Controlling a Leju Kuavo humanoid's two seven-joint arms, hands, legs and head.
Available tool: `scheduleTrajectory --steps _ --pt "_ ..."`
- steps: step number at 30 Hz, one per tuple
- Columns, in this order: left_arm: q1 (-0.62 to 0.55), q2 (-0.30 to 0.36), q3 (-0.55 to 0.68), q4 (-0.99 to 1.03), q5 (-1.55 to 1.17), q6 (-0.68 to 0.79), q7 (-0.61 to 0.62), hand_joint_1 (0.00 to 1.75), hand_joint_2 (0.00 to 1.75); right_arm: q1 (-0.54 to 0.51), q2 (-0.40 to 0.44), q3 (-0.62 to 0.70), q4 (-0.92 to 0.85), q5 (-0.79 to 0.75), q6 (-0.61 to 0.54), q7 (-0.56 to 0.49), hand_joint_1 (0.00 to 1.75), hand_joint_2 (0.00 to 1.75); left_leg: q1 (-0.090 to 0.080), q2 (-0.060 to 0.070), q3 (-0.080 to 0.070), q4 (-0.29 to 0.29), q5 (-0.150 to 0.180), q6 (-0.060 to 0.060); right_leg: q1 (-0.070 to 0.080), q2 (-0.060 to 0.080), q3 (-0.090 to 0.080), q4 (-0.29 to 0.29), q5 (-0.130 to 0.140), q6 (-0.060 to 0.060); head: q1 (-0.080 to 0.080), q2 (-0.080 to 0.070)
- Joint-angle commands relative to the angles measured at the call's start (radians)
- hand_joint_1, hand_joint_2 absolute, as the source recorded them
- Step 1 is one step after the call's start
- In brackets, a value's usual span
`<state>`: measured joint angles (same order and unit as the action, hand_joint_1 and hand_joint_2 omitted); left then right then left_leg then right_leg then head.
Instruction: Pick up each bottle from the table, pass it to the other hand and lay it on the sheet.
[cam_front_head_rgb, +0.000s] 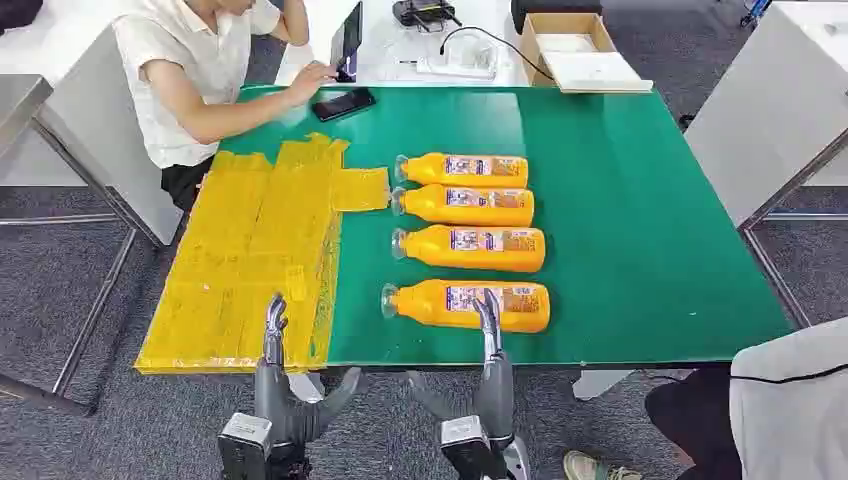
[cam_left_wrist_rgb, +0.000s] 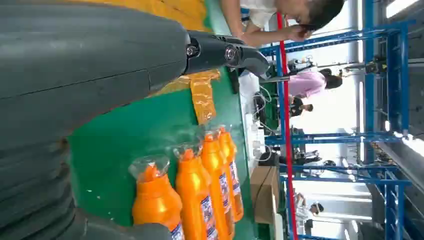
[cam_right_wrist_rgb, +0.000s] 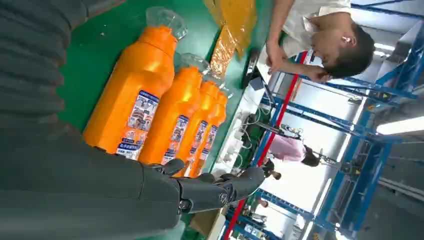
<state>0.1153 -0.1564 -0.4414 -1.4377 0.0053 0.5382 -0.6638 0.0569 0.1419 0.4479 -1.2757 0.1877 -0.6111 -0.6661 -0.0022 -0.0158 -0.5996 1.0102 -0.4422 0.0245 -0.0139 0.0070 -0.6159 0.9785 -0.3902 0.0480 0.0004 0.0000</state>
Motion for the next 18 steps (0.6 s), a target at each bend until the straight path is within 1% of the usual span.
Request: scheduleTrajectory --steps 1,4,5,6,7,8,9,10,11,12,13,14,15,17,18 --pt "-0.027 0.017 -0.009 0.010 0.008 0.002 -0.022 0.00 1.75 -0.035 0.006 -0.001 0.041 -0.002 0.003 -0.029 0.00 1.75 0.000 0.001 0.003 -0.001 -0.001 -0.001 0.001 0.000 0.003 -0.001 -0.001 -0.001 0.000 0.000" --pt "-0.027 0.020 -0.015 0.006 0.000 -0.004 -0.020 0.00 1.75 -0.037 0.005 0.005 0.050 0.005 -0.001 -0.032 0.00 1.75 0.001 0.002 0.005 -0.001 -0.002 -0.002 0.001 0.000 0.005 -0.001 -0.001 -0.002 0.000 0.000" --pt "-0.030 0.021 -0.017 0.008 -0.004 -0.007 -0.017 0.00 1.75 -0.042 -0.002 0.010 0.051 0.043 -0.034 -0.032 0.00 1.75 0.001 0.002 0.006 -0.001 -0.002 -0.002 0.001 0.000 0.005 -0.001 -0.002 -0.002 0.000 0.000" --pt "-0.036 0.019 -0.018 0.016 -0.007 -0.010 -0.013 0.00 1.75 -0.049 -0.009 0.010 0.060 0.095 -0.082 -0.032 0.00 1.75 0.000 0.001 0.003 -0.001 -0.001 -0.001 0.000 0.000 0.003 -0.001 -0.001 -0.001 0.000 0.000" --pt "-0.040 0.018 -0.019 0.021 -0.007 -0.013 -0.011 0.00 1.75 -0.056 -0.016 0.003 0.063 0.101 -0.084 -0.032 0.00 1.75 0.001 0.002 0.006 -0.001 -0.002 -0.002 0.001 0.000 0.005 -0.001 -0.002 -0.002 0.000 0.000" --pt "-0.045 0.017 -0.021 0.029 -0.004 -0.020 -0.009 0.00 1.75 -0.060 -0.019 -0.016 0.062 0.093 -0.079 -0.027 0.00 1.75 0.001 0.001 0.003 -0.001 -0.001 -0.001 0.001 0.000 0.003 -0.001 -0.001 -0.001 0.000 0.000" --pt "-0.045 0.016 -0.021 0.030 -0.004 -0.020 -0.009 0.00 1.75 -0.063 -0.023 -0.019 0.061 0.091 -0.073 -0.027 0.00 1.75 0.000 0.002 0.005 -0.001 -0.001 -0.001 0.001 0.000 0.005 -0.001 -0.001 -0.002 0.000 0.000" --pt "-0.046 0.017 -0.026 0.035 -0.004 -0.026 -0.008 0.00 1.75 -0.069 -0.030 -0.036 0.060 0.084 -0.060 -0.013 0.00 1.75 0.000 0.001 0.003 -0.001 0.000 -0.001 0.000 -0.001 0.003 -0.001 0.000 -0.001 0.000 0.000" --pt "-0.046 0.017 -0.027 0.036 -0.004 -0.025 -0.008 0.00 1.75 -0.072 -0.033 -0.042 0.060 0.084 -0.054 -0.011 0.00 1.75 0.000 0.001 0.005 -0.001 -0.001 -0.001 0.001 -0.001 0.005 -0.001 -0.001 -0.002 0.000 0.000" --pt "-0.046 0.017 -0.027 0.036 -0.004 -0.025 -0.008 0.00 1.75 -0.072 -0.033 -0.042 0.060 0.084 -0.054 -0.011 0.00 1.75 0.000 0.000 0.004 -0.001 0.000 -0.001 0.000 -0.001 0.004 -0.001 -0.001 -0.001 0.000 0.000" --pt "-0.045 0.020 -0.032 0.039 -0.004 -0.029 -0.006 0.00 1.75 -0.080 -0.041 -0.053 0.078 0.126 -0.041 0.027 0.00 1.75 0.000 0.001 0.006 -0.002 -0.001 -0.002 0.001 -0.001 0.006 -0.002 -0.001 -0.002 0.000 0.000" --pt "-0.046 0.021 -0.034 0.043 -0.003 -0.033 -0.004 0.00 1.75 -0.086 -0.047 -0.066 0.091 0.170 -0.036 0.056 0.00 1.75 0.000 0.000 0.004 -0.001 -0.001 -0.001 0.001 -0.001 0.004 -0.001 -0.001 -0.001 0.000 0.000" --pt "-0.048 0.020 -0.033 0.048 -0.004 -0.031 -0.003 0.00 1.75 -0.094 -0.049 -0.088 0.106 0.184 -0.033 0.062 0.00 1.75 0.000 0.001 0.006 -0.002 -0.002 -0.002 0.001 -0.001 0.005 -0.001 -0.001 -0.002 0.000 0.000" --pt "-0.051 0.021 -0.036 0.053 -0.009 -0.032 -0.007 0.00 1.75 -0.115 -0.055 -0.120 0.138 0.205 -0.013 0.076 0.00 1.75 0.000 0.000 0.004 -0.002 0.000 -0.001 0.000 -0.001 0.004 -0.002 -0.001 -0.001 0.000 0.000" --pt "-0.050 0.020 -0.034 0.051 -0.011 -0.033 -0.013 0.00 1.75 -0.127 -0.062 -0.135 0.160 0.251 -0.014 0.104 0.00 1.75 0.000 0.001 0.007 -0.003 -0.001 -0.001 0.001 -0.001 0.007 -0.003 -0.001 -0.002 0.000 0.000"
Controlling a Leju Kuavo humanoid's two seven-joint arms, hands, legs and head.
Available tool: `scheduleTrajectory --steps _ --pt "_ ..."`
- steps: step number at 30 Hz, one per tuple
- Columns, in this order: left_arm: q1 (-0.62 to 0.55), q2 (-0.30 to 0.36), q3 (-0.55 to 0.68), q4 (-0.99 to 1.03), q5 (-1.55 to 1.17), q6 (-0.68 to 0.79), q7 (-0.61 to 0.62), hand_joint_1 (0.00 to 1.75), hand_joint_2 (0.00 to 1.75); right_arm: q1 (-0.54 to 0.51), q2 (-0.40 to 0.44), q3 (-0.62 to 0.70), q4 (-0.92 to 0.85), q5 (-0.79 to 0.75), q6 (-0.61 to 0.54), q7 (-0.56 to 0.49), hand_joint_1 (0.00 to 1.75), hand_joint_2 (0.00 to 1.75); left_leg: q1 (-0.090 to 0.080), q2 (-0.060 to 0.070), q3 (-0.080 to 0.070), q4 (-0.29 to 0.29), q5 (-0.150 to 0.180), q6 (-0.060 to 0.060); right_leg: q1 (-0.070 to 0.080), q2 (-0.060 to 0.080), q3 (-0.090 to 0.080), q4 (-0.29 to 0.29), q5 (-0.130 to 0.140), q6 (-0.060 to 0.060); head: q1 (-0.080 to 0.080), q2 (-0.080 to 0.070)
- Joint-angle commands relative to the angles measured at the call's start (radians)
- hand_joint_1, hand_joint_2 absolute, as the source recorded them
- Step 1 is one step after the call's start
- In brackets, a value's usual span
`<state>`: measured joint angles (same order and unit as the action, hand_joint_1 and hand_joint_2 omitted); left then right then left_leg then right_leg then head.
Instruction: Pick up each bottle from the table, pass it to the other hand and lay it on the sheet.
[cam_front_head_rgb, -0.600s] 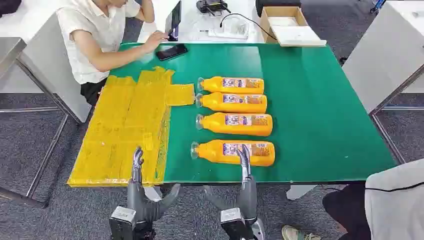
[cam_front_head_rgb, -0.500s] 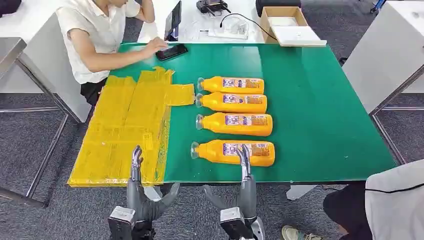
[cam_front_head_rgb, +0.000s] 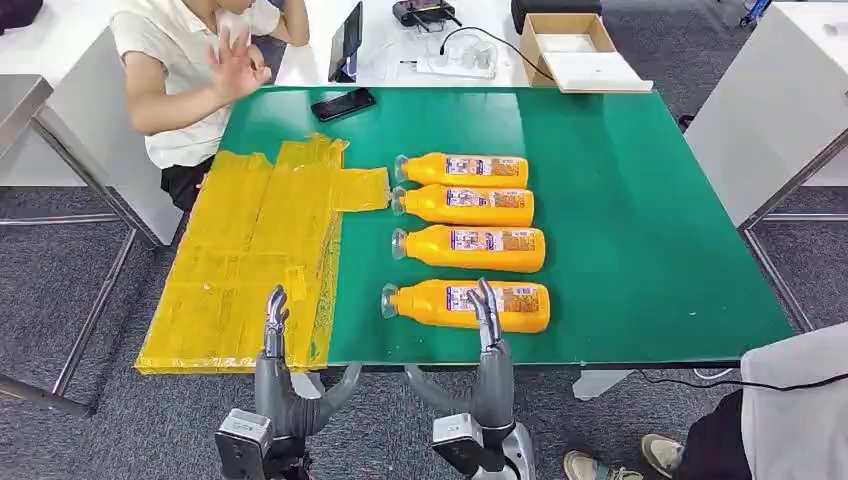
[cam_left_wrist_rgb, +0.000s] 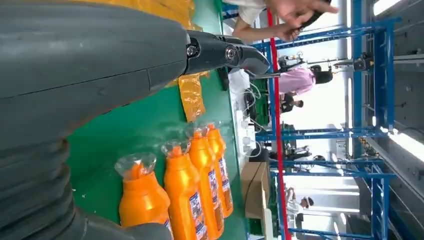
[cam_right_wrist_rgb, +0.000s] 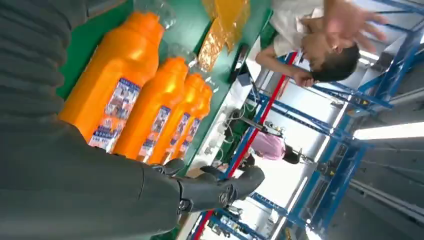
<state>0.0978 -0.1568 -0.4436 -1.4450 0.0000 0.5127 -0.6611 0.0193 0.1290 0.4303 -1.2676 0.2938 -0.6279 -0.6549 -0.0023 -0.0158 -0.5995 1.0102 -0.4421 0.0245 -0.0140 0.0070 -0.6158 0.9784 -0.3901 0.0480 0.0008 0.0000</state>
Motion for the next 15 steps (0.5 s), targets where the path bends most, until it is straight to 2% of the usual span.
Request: scheduleTrajectory --steps 1,15 --pt "-0.034 0.019 -0.030 0.058 -0.006 -0.007 -0.016 0.00 1.75 -0.095 -0.052 -0.130 0.159 0.143 0.010 0.094 0.00 1.75 0.000 0.001 0.006 -0.002 -0.001 -0.001 0.001 -0.001 0.006 -0.002 -0.001 -0.001 0.000 0.000" --pt "-0.033 0.019 -0.029 0.056 -0.007 -0.007 -0.016 0.00 1.75 -0.095 -0.047 -0.131 0.163 0.147 0.014 0.092 0.00 1.75 0.000 0.001 0.004 -0.001 -0.001 -0.001 0.001 -0.001 0.004 -0.001 -0.001 -0.001 0.000 0.000"
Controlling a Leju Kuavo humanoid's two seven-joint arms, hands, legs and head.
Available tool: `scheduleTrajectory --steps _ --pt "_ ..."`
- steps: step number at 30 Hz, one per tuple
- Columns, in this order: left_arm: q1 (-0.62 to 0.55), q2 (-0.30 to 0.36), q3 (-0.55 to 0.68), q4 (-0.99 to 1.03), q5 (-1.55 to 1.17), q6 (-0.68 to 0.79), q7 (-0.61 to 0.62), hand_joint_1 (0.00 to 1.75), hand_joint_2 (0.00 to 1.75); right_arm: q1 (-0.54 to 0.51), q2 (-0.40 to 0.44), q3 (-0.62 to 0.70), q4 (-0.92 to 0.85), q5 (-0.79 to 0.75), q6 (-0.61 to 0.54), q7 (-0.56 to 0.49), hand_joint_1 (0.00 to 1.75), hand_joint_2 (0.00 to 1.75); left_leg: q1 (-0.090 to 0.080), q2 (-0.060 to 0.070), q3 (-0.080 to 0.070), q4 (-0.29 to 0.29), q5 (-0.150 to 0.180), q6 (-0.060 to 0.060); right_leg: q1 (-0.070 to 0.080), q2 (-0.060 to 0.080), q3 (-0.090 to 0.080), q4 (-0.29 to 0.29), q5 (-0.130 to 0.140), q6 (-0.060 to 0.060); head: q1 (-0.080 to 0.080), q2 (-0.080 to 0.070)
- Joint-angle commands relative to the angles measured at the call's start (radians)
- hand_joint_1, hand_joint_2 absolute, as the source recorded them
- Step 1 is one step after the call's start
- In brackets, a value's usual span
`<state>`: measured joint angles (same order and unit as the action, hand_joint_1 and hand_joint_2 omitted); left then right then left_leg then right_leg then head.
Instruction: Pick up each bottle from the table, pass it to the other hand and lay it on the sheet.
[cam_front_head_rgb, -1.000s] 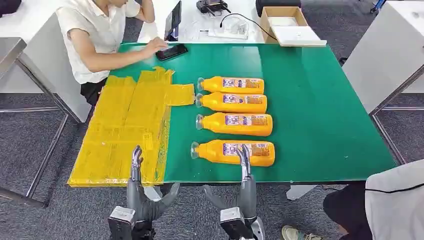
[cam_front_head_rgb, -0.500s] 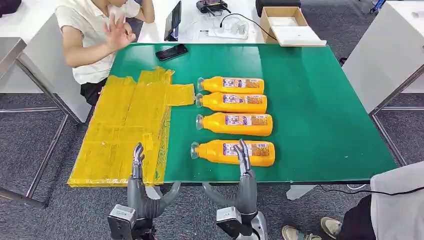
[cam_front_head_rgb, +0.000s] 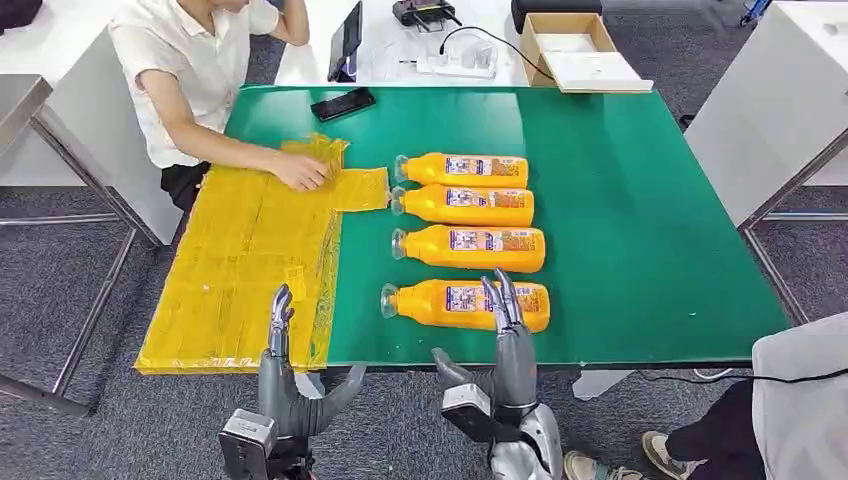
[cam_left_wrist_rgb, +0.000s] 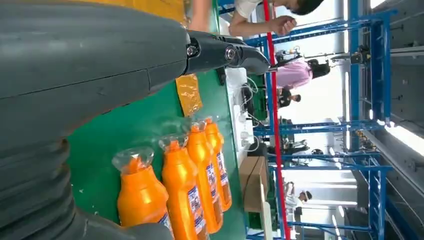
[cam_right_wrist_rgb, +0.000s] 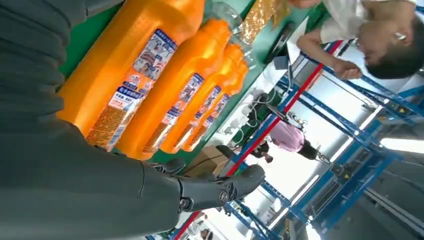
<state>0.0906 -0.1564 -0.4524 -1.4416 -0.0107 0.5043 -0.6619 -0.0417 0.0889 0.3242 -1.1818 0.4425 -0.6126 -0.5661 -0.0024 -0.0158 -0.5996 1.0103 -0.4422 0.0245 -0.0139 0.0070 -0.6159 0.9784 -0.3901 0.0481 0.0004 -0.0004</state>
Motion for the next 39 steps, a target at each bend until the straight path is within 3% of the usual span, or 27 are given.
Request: scheduleTrajectory --steps 1,7,8,10,11,16,18,20,30,39 --pt "-0.026 0.018 -0.021 0.053 0.004 0.001 -0.016 0.00 1.75 -0.034 -0.007 -0.025 0.077 -0.001 -0.001 0.003 0.00 1.75 0.000 0.001 0.005 -0.001 -0.001 -0.001 0.001 -0.001 0.005 -0.001 -0.001 -0.002 0.000 0.000" --pt "-0.018 0.018 -0.014 0.046 0.003 0.006 -0.016 0.00 1.75 -0.041 -0.014 -0.042 0.095 0.025 0.003 0.048 0.00 1.75 0.000 0.001 0.004 -0.001 -0.001 -0.001 0.001 0.000 0.004 -0.001 -0.001 -0.001 0.000 0.000" --pt "-0.013 0.026 -0.024 0.043 -0.001 -0.013 0.000 0.00 1.75 -0.066 -0.036 -0.052 0.133 0.099 -0.002 0.126 0.00 1.75 0.000 0.002 0.006 -0.001 -0.002 -0.002 0.001 0.000 0.006 -0.001 -0.002 -0.002 0.000 0.000" --pt "-0.010 0.025 -0.028 0.044 0.000 -0.021 0.002 0.00 1.75 -0.101 -0.057 -0.060 0.192 0.184 0.015 0.177 0.00 1.75 0.000 0.002 0.007 -0.002 -0.002 -0.002 0.001 0.000 0.006 -0.002 -0.002 -0.002 0.000 0.000" --pt "-0.010 0.024 -0.030 0.042 0.000 -0.025 0.002 0.00 1.75 -0.135 -0.072 -0.053 0.239 0.270 0.003 0.266 0.00 1.75 0.000 0.002 0.004 -0.002 -0.001 -0.001 0.000 0.000 0.004 -0.002 0.000 -0.001 0.000 0.000" --pt "-0.013 0.022 -0.032 0.037 -0.002 -0.033 0.010 0.00 1.75 -0.203 -0.099 -0.047 0.332 0.426 -0.013 0.349 0.00 1.75 0.000 0.003 0.005 -0.002 -0.001 -0.001 0.000 0.002 0.005 -0.002 0.000 -0.001 0.000 0.000" --pt "-0.015 0.020 -0.030 0.034 -0.005 -0.043 0.015 0.00 1.75 -0.227 -0.117 -0.041 0.364 0.525 -0.006 0.435 0.00 1.75 0.000 0.002 0.005 -0.001 -0.001 -0.001 0.000 0.000 0.005 -0.001 -0.001 -0.001 0.000 0.000" --pt "-0.011 0.017 -0.017 0.019 0.092 -0.157 0.042 0.00 1.75 -0.247 -0.128 -0.062 0.412 0.621 -0.049 0.495 0.00 1.75 0.000 0.001 0.003 -0.001 0.000 -0.001 0.000 0.000 0.003 -0.001 0.000 -0.001 0.000 0.000" --pt "-0.008 0.007 -0.009 0.012 0.075 -0.168 0.040 0.00 1.75 -0.303 -0.142 -0.079 0.473 0.754 -0.048 0.556 0.00 1.75 0.000 0.002 0.003 0.000 -0.001 -0.001 0.000 0.001 0.003 0.000 0.000 -0.001 0.000 0.000" --pt "-0.007 0.007 -0.006 0.015 0.075 -0.168 0.042 0.00 1.75 -0.316 -0.134 -0.079 0.473 0.743 0.003 0.560 0.00 1.75 0.000 0.002 0.003 0.000 -0.001 -0.001 0.000 0.000 0.003 -0.001 0.000 -0.001 0.000 0.000"
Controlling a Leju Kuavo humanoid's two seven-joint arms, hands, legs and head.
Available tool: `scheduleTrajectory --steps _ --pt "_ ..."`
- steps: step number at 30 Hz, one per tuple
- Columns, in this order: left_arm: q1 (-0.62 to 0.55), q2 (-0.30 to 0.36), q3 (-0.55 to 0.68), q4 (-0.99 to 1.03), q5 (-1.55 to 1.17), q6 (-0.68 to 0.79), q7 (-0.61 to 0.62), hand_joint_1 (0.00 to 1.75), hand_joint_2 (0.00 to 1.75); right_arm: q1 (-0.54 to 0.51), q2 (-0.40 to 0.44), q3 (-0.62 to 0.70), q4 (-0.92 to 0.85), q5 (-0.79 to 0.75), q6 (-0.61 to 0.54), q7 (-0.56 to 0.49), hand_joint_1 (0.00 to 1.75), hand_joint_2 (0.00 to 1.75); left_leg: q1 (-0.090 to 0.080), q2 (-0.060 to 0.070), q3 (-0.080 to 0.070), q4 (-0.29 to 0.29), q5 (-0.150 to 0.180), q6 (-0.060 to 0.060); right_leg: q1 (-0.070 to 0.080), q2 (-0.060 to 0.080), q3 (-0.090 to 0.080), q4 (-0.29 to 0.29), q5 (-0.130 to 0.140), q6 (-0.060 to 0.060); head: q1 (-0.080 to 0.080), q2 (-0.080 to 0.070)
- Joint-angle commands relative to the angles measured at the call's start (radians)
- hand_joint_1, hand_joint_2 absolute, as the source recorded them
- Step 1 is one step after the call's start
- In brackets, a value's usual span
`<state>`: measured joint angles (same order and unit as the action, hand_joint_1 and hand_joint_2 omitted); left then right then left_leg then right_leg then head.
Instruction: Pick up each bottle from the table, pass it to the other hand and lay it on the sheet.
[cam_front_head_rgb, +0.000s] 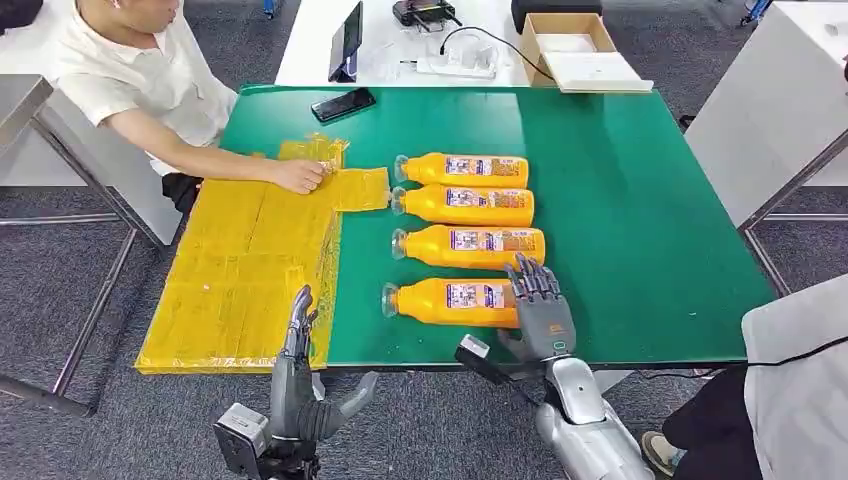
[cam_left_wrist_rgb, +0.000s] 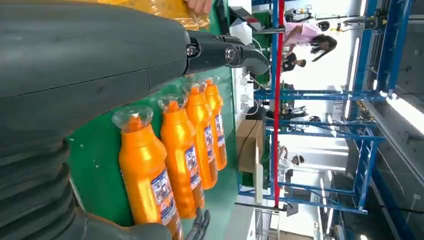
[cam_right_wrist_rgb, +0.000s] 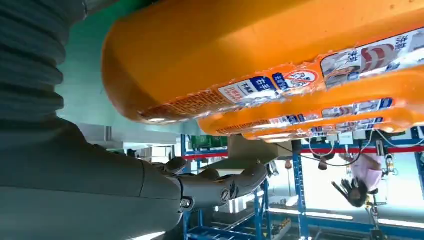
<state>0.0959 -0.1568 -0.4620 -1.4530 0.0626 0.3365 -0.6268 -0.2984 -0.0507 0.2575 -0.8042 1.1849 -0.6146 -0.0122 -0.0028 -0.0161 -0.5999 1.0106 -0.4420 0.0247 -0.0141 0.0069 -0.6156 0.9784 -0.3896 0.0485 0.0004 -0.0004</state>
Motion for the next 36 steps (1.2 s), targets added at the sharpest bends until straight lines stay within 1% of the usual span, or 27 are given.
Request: scheduleTrajectory --steps 1,2,3,5,6,8,9,12,13,15,16,17,19,20,21,22,23,24,25,26,27,29,30,31,34,36 --pt "-0.012 0.007 0.003 0.026 0.002 0.000 0.007 0.00 1.75 -0.059 0.005 -0.013 0.096 0.001 0.005 0.006 0.00 1.75 0.000 0.002 0.004 -0.001 -0.001 -0.001 0.001 0.001 0.004 -0.001 -0.001 -0.002 0.000 0.000" --pt "-0.012 0.007 0.003 0.026 0.002 0.000 0.007 0.00 1.75 -0.059 0.005 -0.013 0.096 0.001 0.005 0.006 0.00 1.75 0.000 0.003 0.006 -0.001 -0.003 -0.002 0.001 0.001 0.005 -0.001 -0.002 -0.002 0.000 0.000" --pt "-0.012 0.007 0.003 0.026 0.002 0.000 0.007 0.00 1.75 -0.059 0.005 -0.013 0.096 0.001 0.005 0.006 0.00 1.75 0.000 0.002 0.003 -0.001 -0.001 -0.001 0.001 0.001 0.003 0.000 -0.001 -0.001 0.000 0.000" --pt "-0.012 0.007 0.003 0.026 0.002 0.000 0.007 0.00 1.75 -0.059 0.005 -0.013 0.096 0.001 0.005 0.006 0.00 1.75 0.001 0.003 0.006 -0.001 -0.002 -0.002 0.001 0.001 0.005 0.000 -0.002 -0.002 0.000 0.000" --pt "-0.012 0.007 0.003 0.026 0.002 0.000 0.007 0.00 1.75 -0.059 0.005 -0.013 0.096 0.001 0.005 0.006 0.00 1.75 0.000 0.001 0.003 -0.001 -0.001 -0.001 0.000 0.000 0.003 0.000 -0.001 -0.001 0.000 0.000" --pt "-0.011 0.007 0.003 0.023 0.001 0.000 0.007 0.00 1.75 -0.058 0.005 -0.013 0.095 -0.005 0.019 0.006 0.00 1.75 0.000 0.003 0.006 -0.001 -0.002 -0.002 0.001 0.000 0.005 0.000 -0.002 -0.002 0.000 0.000" --pt "-0.011 0.007 0.003 0.024 -0.001 -0.001 0.009 0.00 1.75 -0.060 0.006 -0.013 0.094 -0.013 0.033 0.004 0.00 1.75 0.000 0.002 0.004 0.000 -0.001 -0.001 0.001 0.000 0.003 0.000 -0.001 -0.002 0.000 0.000" --pt "-0.009 0.009 0.002 0.022 -0.003 -0.010 0.016 0.00 1.75 -0.063 0.014 -0.014 0.095 -0.070 0.100 -0.016 0.00 1.75 0.001 0.003 0.007 -0.001 -0.003 -0.002 0.001 0.001 0.006 -0.001 -0.002 -0.003 0.000 0.000" --pt "-0.009 0.010 0.001 0.022 -0.006 -0.011 0.018 0.00 1.75 -0.066 0.015 -0.007 0.103 -0.067 0.113 -0.011 0.00 1.75 0.000 0.003 0.003 -0.001 -0.001 -0.001 0.000 0.001 0.003 0.000 -0.001 -0.002 0.000 0.000" --pt "-0.010 0.010 -0.001 0.025 -0.011 -0.018 0.030 0.00 1.75 -0.078 0.014 0.007 0.124 -0.067 0.159 0.017 0.00 1.75 0.001 0.004 0.006 0.000 -0.003 -0.002 0.001 0.002 0.005 0.000 -0.002 -0.003 0.000 0.000" --pt "-0.010 0.011 -0.002 0.026 -0.010 -0.025 0.036 0.00 1.75 -0.083 0.013 0.010 0.131 -0.067 0.176 0.030 0.00 1.75 0.000 0.002 0.003 -0.001 -0.001 -0.001 0.001 0.001 0.003 0.000 -0.001 -0.002 0.000 0.000" --pt "-0.009 0.011 -0.004 0.028 -0.012 -0.030 0.039 0.00 1.75 -0.091 0.009 0.019 0.138 -0.061 0.190 0.041 0.00 1.75 0.001 0.003 0.005 -0.001 -0.002 -0.002 0.001 0.001 0.004 -0.001 -0.001 -0.002 0.000 0.000" --pt "-0.004 0.002 -0.003 0.027 -0.014 -0.033 0.042 0.00 1.75 -0.105 0.007 0.022 0.153 -0.071 0.224 0.047 0.00 1.75 0.001 0.003 0.006 -0.001 -0.002 -0.002 0.001 0.001 0.005 0.000 -0.002 -0.002 0.000 0.000" --pt "-0.005 0.003 -0.006 0.028 -0.010 -0.043 0.051 0.00 1.75 -0.116 0.008 0.019 0.165 -0.094 0.255 0.043 0.00 1.75 0.000 0.002 0.004 -0.001 -0.001 -0.001 0.001 0.001 0.003 -0.001 -0.001 -0.001 0.000 0.000" --pt "-0.002 0.001 -0.009 0.025 -0.008 -0.050 0.057 0.00 1.75 -0.122 0.007 0.021 0.171 -0.103 0.273 0.037 0.00 1.75 0.001 0.003 0.006 -0.001 -0.002 -0.002 0.001 0.001 0.005 -0.001 -0.001 -0.002 0.000 0.000" --pt "-0.003 0.007 -0.021 0.027 0.012 -0.086 0.091 0.00 1.75 -0.135 0.011 0.021 0.206 -0.139 0.371 0.027 0.00 1.75 0.001 0.004 0.007 -0.001 -0.002 -0.002 0.001 0.001 0.006 -0.001 -0.002 -0.003 0.000 0.000" --pt "-0.006 0.008 -0.019 0.033 0.015 -0.094 0.098 0.00 1.75 -0.142 0.010 0.036 0.233 -0.146 0.405 0.029 0.00 1.75 0.000 0.002 0.005 -0.001 -0.001 -0.001 0.001 0.000 0.004 -0.001 -0.001 -0.002 0.000 0.000" --pt "-0.010 0.009 -0.019 0.039 0.014 -0.097 0.097 0.00 1.75 -0.148 0.011 0.039 0.257 -0.158 0.426 0.030 0.00 1.75 0.001 0.004 0.007 -0.001 -0.002 -0.002 0.001 0.001 0.006 -0.001 -0.001 -0.002 0.000 0.000" --pt "-0.013 0.010 -0.019 0.043 0.016 -0.103 0.099 0.00 1.75 -0.152 0.009 0.044 0.271 -0.157 0.435 0.031 0.00 1.75 0.000 0.002 0.004 -0.001 0.000 -0.001 0.001 0.000 0.004 -0.001 0.000 -0.001 0.000 0.000" --pt "-0.016 0.010 -0.016 0.049 0.029 -0.123 0.103 0.00 1.75 -0.159 0.009 0.046 0.300 -0.174 0.460 0.026 0.26 1.75 0.001 0.003 0.008 -0.001 -0.001 -0.002 0.001 0.000 0.007 -0.002 -0.001 -0.002 0.000 0.000" --pt "-0.018 0.009 -0.015 0.051 0.031 -0.125 0.104 0.00 1.75 -0.162 0.006 0.047 0.309 -0.179 0.470 0.024 1.33 1.75 0.001 0.002 0.008 -0.002 -0.001 -0.001 0.001 0.000 0.007 -0.002 0.000 -0.002 0.000 0.000" --pt "-0.019 0.010 -0.014 0.051 0.031 -0.125 0.104 0.00 1.75 -0.162 0.004 0.046 0.309 -0.180 0.470 0.023 1.33 1.75 0.001 0.003 0.010 -0.002 -0.001 -0.001 0.001 0.000 0.009 -0.002 0.000 -0.002 0.000 0.000" --pt "-0.020 0.009 -0.012 0.053 0.033 -0.129 0.105 0.00 1.75 -0.167 0.003 0.049 0.317 -0.184 0.480 0.019 1.62 1.75 0.001 0.004 0.014 -0.003 -0.001 -0.002 0.002 0.000 0.012 -0.004 0.000 -0.003 0.000 0.000" --pt "-0.021 0.009 -0.011 0.054 0.034 -0.132 0.105 0.00 1.75 -0.169 0.001 0.052 0.322 -0.189 0.488 0.015 1.75 1.75 0.001 0.005 0.013 -0.002 -0.001 -0.001 0.001 0.000 0.012 -0.003 0.000 -0.002 0.000 0.000" --pt "-0.027 0.008 -0.010 0.052 0.031 -0.142 0.101 0.00 1.75 -0.182 -0.004 0.055 0.343 -0.215 0.501 0.005 1.75 1.75 0.001 0.006 0.017 -0.001 -0.003 -0.001 0.001 0.002 0.014 -0.003 0.000 -0.002 0.000 0.000" --pt "-0.029 0.008 -0.010 0.051 0.031 -0.142 0.101 0.00 1.75 -0.183 -0.006 0.055 0.343 -0.215 0.501 0.005 1.75 1.75 0.001 0.004 0.018 -0.002 -0.002 -0.002 0.002 -0.001 0.016 -0.004 0.000 -0.003 0.000 0.000"
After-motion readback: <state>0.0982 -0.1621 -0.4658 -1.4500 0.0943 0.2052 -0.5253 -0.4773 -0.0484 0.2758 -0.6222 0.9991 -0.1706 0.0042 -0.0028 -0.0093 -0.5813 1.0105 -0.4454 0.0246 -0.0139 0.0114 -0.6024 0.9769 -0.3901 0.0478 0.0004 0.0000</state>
